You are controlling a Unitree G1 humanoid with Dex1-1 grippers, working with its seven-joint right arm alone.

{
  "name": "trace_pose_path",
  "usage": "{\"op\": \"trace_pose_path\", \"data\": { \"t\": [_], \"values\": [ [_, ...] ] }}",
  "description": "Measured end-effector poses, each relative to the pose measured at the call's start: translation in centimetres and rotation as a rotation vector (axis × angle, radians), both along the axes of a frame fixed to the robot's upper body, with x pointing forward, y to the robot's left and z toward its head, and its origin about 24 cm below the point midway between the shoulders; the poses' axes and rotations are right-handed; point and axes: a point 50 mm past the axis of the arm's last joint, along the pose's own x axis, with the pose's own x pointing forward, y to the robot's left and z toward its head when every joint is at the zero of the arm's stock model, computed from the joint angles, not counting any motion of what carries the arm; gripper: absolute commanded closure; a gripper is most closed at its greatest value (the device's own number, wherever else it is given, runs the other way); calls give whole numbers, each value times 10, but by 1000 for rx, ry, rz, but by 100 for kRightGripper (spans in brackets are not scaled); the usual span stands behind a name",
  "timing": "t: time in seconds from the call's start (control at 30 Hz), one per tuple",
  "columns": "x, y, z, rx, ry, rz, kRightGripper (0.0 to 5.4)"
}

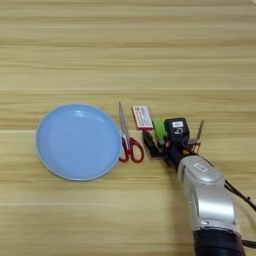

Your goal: Move the objects on the table

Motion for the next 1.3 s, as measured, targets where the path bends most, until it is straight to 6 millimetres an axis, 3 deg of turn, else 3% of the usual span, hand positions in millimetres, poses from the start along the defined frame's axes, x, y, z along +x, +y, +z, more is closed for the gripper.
{"op": "trace_pose_path", "data": {
  "t": [0.67,1.3],
  "values": [
    [-5,-2,1,-31,-7,-28,393],
    [-12,-3,7,-62,-24,-50,400]
  ]
}}
